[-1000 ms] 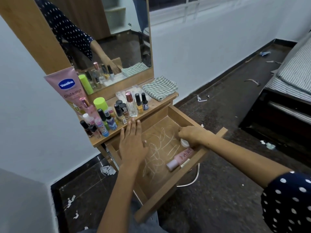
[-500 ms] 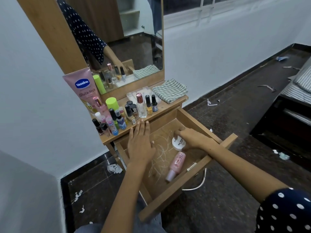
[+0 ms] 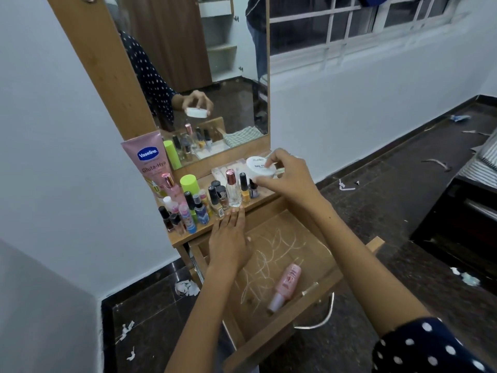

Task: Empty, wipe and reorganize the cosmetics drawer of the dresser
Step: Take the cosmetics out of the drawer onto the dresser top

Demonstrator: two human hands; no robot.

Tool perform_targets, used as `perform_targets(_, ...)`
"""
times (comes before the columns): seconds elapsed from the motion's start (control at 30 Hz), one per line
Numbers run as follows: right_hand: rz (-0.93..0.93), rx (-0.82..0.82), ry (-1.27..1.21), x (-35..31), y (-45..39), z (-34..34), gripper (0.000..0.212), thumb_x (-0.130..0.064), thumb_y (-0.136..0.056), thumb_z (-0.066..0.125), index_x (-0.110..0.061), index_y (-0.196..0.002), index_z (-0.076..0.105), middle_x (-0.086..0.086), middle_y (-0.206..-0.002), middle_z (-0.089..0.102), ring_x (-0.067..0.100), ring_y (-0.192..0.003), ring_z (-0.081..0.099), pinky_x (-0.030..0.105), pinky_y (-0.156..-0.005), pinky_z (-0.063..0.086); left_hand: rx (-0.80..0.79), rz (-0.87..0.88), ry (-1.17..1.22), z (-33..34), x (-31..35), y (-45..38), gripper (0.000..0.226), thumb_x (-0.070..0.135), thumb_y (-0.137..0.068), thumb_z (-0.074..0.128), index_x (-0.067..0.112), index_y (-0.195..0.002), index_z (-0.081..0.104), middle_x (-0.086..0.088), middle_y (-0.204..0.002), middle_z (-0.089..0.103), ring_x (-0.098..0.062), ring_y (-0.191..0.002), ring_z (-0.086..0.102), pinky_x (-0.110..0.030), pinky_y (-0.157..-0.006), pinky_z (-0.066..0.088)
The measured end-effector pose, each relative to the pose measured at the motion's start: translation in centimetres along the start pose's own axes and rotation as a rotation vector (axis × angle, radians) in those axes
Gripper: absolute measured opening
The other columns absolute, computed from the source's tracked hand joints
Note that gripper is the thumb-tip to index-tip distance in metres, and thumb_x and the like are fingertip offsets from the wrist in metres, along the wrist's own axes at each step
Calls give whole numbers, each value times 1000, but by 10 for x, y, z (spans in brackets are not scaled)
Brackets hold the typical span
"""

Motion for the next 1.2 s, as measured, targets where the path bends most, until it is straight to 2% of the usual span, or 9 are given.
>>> perform_targets(0.1, 3, -3, 20, -5, -35, 16, 35, -33, -66, 79, -17, -88, 58, -2, -96, 66, 17, -90, 63, 40, -59, 50, -19, 12, -1, -2, 0, -2, 72, 34, -98, 40, 15, -151, -4, -5, -159, 7, -17, -146, 5, -38, -119, -1)
perform_targets(0.27, 72, -122, 47, -2, -77, 45, 35, -32, -68, 79, -9, -86, 59, -1, -83, 57, 11, -73, 51, 25, -55, 37, -50, 24, 67, -1, -4, -3, 71, 33, -98, 40, 16, -151, -4, -2, -159, 0, -15, -146, -2, -35, -117, -6)
perform_targets(0.4, 151, -268, 127, -3, -94, 67, 30, -26, -66, 80, -9, -81, 60, 2, -78, 57, 16, -76, 53, 29, -60, 40, -60, 23, 41, -2, -5, -3, 70, 34, -99, 38, 16, -151, -5, -3, -159, -1, -16, -146, -2, -36, -117, -6)
perform_targets(0.57, 170, -403, 221, 1, -101, 84, 26, -22, -72, 81, -11, -83, 60, 5, -88, 62, 18, -85, 57, 35, -77, 49, -78, 14, 18, -3, -3, -3, 69, 34, -100, 37, 16, -151, -5, -4, -159, -2, -17, -146, -3, -37, -116, -7)
perform_targets(0.67, 166, -362, 154, 3, -99, 77, 22, -24, -75, 79, -13, -77, 61, 2, -85, 65, 17, -86, 61, 31, -75, 48, -80, 17, 19, -2, -5, -2, 68, 34, -100, 36, 15, -151, -5, -3, -159, -2, -17, -146, -4, -37, -116, -7)
perform_targets(0.83, 16, 35, 64, 1, -55, 31, 12, -26, -81, 70, -15, -86, 67, -8, -84, 68, 6, -80, 63, 28, -74, 54, -69, 19, 19, 0, -6, -4, 68, 35, -100, 36, 16, -152, -4, -3, -160, 0, -15, -146, -3, -37, -117, -6)
perform_targets(0.93, -20, 167, 23, 9, 4, 8, 7, -20, -84, 69, -17, -90, 66, -9, -87, 67, 2, -80, 63, 19, -71, 51, -43, 23, 27, 0, -7, -3, 69, 36, -99, 38, 16, -152, 0, -2, -160, 3, -14, -146, -1, -36, -116, -7)
perform_targets(1.03, -14, 149, 60, 32, 61, 1, 11, -14, -84, 69, -19, -92, 65, -14, -84, 65, -2, -78, 63, 13, -69, 51, -37, 40, 20, 2, -7, -3, 69, 36, -98, 39, 15, -152, 2, -3, -160, 5, -15, -147, 1, -37, -117, -6)
perform_targets(1.2, 178, -112, 78, 75, 112, 19, 21, -17, -82, 71, -24, -101, 64, -13, -87, 68, -2, -82, 65, 23, -76, 57, -59, 32, 20, 4, -6, -3, 73, 39, -98, 40, 15, -152, -3, -3, -160, 1, -15, -147, -1, -38, -118, -3)
Point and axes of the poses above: each hand's wrist, its own y-axis away from the middle knuckle, its own z-axis out of the palm, x = y × z, the point moved 4 cm from there along -y, towards the middle knuckle
